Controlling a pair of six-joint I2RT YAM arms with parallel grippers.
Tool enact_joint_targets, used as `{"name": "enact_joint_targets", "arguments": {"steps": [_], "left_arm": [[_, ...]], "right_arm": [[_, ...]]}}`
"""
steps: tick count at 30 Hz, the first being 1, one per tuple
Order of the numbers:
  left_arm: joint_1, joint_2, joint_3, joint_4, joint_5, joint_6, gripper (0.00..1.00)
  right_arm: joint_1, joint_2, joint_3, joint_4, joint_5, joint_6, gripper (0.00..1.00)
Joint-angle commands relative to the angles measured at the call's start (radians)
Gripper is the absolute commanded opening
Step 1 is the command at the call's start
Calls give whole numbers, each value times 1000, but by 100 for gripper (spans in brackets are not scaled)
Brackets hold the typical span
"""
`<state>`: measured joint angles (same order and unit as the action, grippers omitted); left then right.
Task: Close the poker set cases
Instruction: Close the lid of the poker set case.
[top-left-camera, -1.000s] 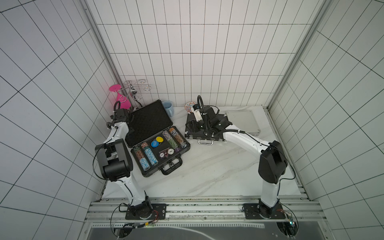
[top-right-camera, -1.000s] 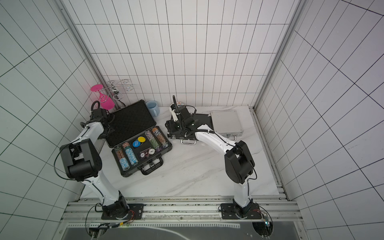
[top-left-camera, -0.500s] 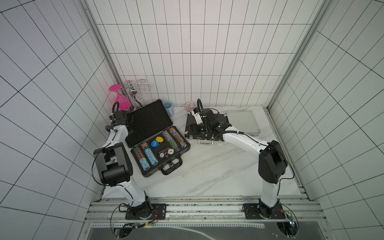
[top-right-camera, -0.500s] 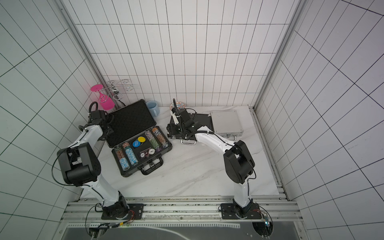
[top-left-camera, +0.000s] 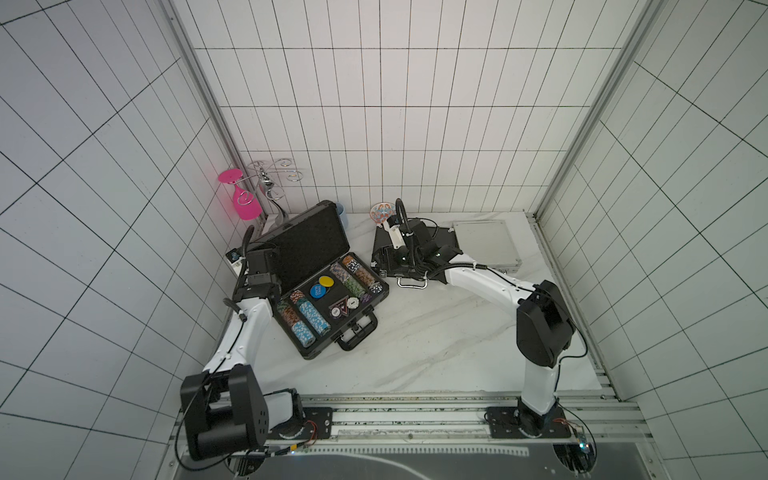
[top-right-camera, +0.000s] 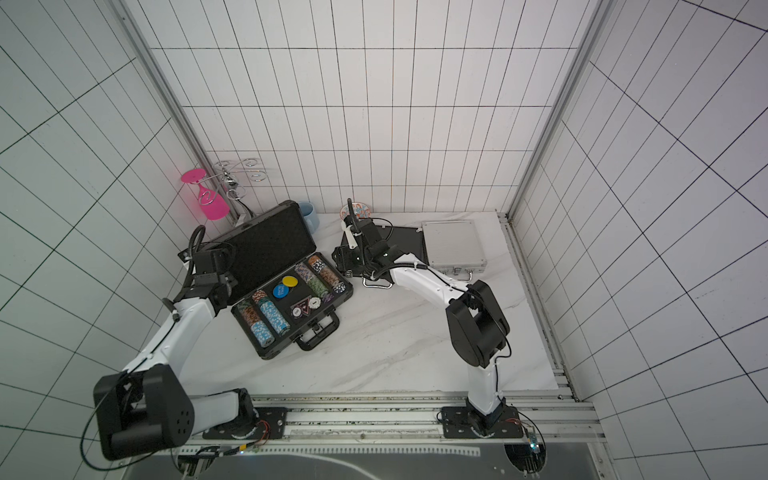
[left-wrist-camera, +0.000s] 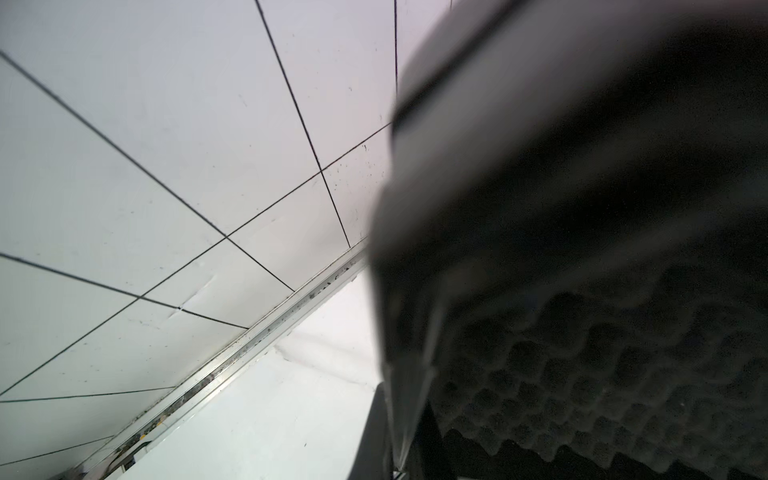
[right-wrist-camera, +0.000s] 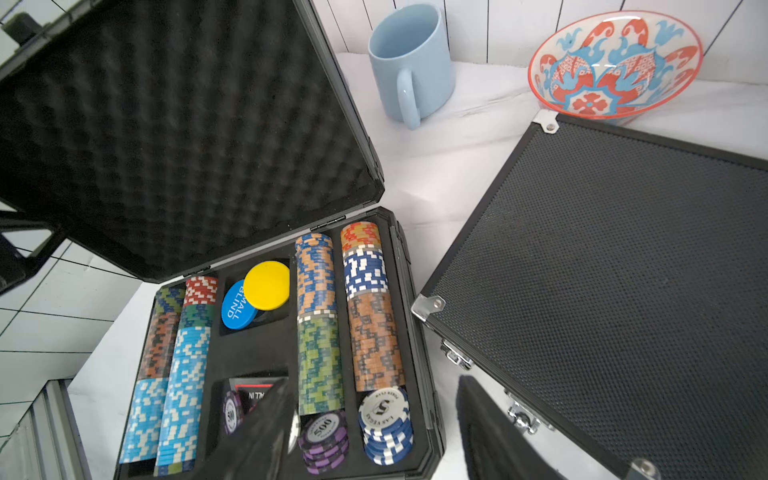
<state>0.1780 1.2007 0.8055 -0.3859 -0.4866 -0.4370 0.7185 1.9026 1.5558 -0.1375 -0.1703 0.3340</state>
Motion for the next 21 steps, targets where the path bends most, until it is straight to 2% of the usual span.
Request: {"name": "enact_joint_targets", "arguments": {"steps": [1,9,15,21], "left_arm": [[-47,-79,-14,199,80,-53,0],[-63,-53,-7,210,57,5,0],[-63,-75,-34,230,45,8,0],[-64,-134,-99,306,69,12,0]], "right_arm": [[-18,-35,-30,72,-52,27,63],[-11,-33,33,162,-125,208,63],[1,-11,-19,413,-173,429,61],[7,29,-39,613,-162,554,62]]}}
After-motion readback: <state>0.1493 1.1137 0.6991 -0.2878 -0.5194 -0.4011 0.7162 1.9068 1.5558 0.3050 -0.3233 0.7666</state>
